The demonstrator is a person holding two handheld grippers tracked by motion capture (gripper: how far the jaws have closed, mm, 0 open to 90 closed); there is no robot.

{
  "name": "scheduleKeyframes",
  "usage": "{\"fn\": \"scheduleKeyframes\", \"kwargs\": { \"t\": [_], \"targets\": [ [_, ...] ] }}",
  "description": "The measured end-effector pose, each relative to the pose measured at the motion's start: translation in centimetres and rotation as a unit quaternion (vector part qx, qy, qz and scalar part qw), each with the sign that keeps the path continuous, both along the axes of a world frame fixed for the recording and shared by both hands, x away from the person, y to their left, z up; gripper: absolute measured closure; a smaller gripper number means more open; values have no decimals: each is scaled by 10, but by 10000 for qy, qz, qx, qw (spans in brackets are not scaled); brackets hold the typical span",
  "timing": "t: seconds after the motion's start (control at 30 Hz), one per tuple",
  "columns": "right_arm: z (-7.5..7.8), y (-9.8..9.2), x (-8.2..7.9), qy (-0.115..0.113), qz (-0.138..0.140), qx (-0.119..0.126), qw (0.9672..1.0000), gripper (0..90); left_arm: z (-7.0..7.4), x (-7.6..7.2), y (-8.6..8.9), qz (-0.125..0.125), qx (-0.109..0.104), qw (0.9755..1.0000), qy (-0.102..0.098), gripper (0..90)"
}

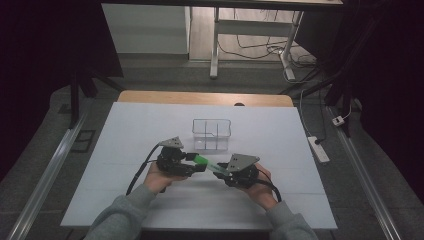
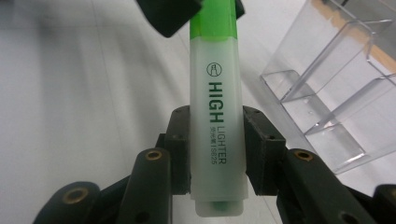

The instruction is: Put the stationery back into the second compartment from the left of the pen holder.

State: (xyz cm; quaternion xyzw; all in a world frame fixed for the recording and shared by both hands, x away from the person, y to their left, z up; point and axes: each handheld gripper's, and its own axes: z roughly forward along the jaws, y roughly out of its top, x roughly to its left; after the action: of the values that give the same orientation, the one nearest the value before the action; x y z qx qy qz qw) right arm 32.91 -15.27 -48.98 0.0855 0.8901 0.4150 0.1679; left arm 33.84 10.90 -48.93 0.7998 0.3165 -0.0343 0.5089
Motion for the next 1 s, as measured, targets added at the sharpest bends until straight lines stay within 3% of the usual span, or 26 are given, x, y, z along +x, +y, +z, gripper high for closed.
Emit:
{"fn": "scheduleKeyframes", "kwargs": {
  "t": [0.17, 0.43, 0.67, 0.83, 1.0],
  "targets": [
    [-4, 4, -2, -76, 48, -130, 9999, 654, -1, 0, -1, 43, 68, 10000, 31, 512],
    [-6, 7, -5, -336, -12, -281, 9990, 652, -2, 2, 2, 43, -264, 9992, 307, 613],
    [-8, 9, -5, -403, -17, -359, 9985, 648, 0, 2, 2, -118, -434, 9983, 378, 692],
    [-9, 8, -4, -353, -24, -299, 9989, 639, 3, -1, 1, -195, -454, 9984, 292, 722],
    [-7, 3, -1, -159, -164, 50, 9997, 576, 5, -1, 3, -159, -466, 9986, 172, 738]
  ]
}}
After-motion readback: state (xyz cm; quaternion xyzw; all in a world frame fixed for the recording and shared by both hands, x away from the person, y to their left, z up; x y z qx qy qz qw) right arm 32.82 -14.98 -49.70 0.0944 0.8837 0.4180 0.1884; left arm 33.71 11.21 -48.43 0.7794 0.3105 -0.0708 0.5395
